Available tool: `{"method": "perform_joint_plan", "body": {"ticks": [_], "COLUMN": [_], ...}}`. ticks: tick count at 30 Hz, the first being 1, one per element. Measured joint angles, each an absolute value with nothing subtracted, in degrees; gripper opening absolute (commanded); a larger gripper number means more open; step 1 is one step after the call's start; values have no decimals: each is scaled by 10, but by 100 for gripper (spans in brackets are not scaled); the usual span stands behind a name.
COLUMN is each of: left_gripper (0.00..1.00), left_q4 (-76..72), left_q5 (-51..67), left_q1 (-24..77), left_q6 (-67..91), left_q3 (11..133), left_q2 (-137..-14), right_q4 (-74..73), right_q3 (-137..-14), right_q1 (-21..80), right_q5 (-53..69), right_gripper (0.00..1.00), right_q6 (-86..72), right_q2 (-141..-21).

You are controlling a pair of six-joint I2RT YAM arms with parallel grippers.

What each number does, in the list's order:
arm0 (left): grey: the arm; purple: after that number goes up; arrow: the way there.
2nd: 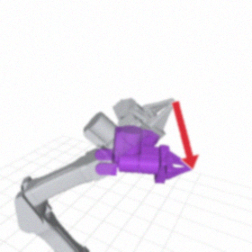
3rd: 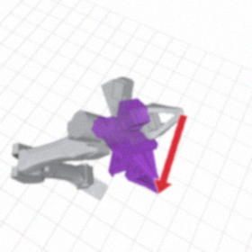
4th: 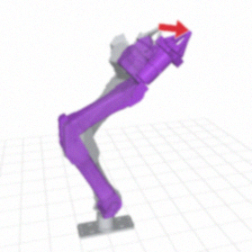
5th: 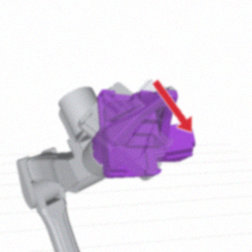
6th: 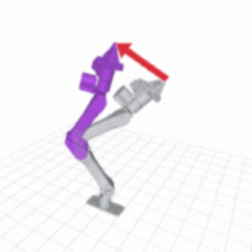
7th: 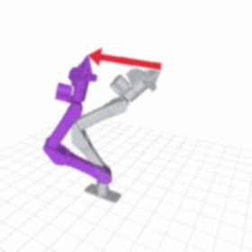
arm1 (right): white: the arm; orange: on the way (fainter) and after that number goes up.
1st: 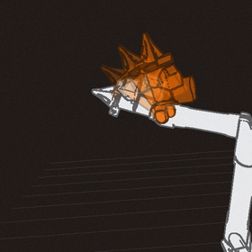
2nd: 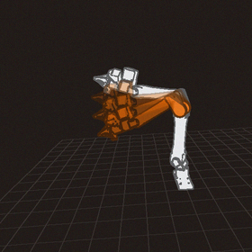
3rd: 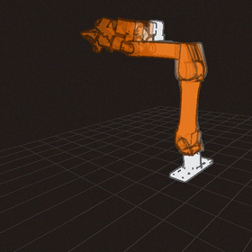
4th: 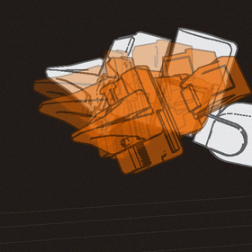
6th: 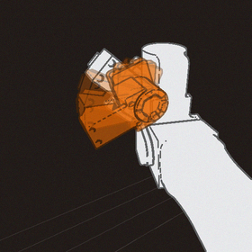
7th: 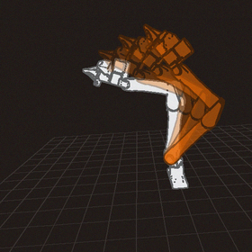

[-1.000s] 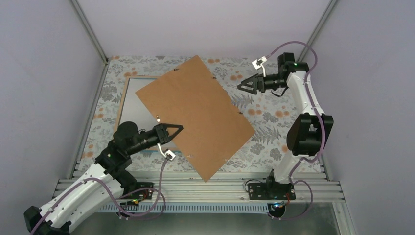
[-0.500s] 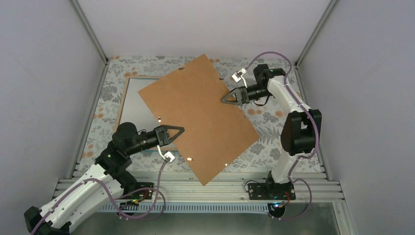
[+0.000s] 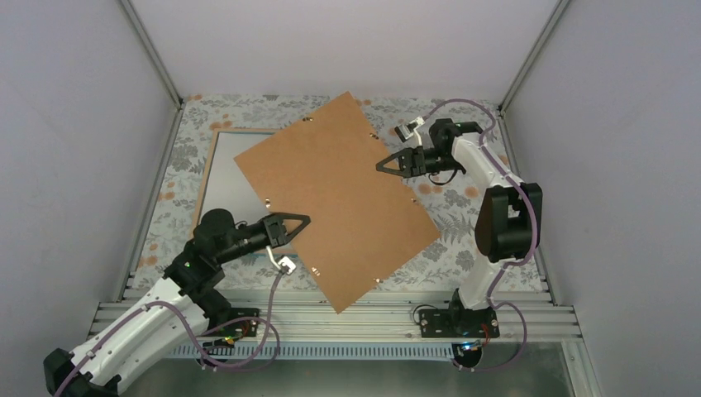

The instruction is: Put the photo into the frame

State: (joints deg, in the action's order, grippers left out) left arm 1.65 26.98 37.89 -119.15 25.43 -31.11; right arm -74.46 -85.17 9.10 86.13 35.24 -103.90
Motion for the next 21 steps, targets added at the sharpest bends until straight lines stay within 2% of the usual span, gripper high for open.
{"method": "perform_joint_plan", "body": {"ticks": [12,15,21], "left_gripper": [78,98,100], "left_q4": [-27,-37,-46], "left_q5": [179,151,92], "left_q1": [378,377,372], "left_q6": [-1183,-1173,-1121], "left_q3": [230,225,221], "left_q2": [-328,-330,-343], "right_q4": [-723,-691,-637], "right_q3": [-829,-818,-813], "right_q1": [62,25,-65], "right_q5": [901,898,862], "right_gripper": [3,4,4], "right_q6": [320,288,266], "right_q2": [-1034,-1031,-1037]}}
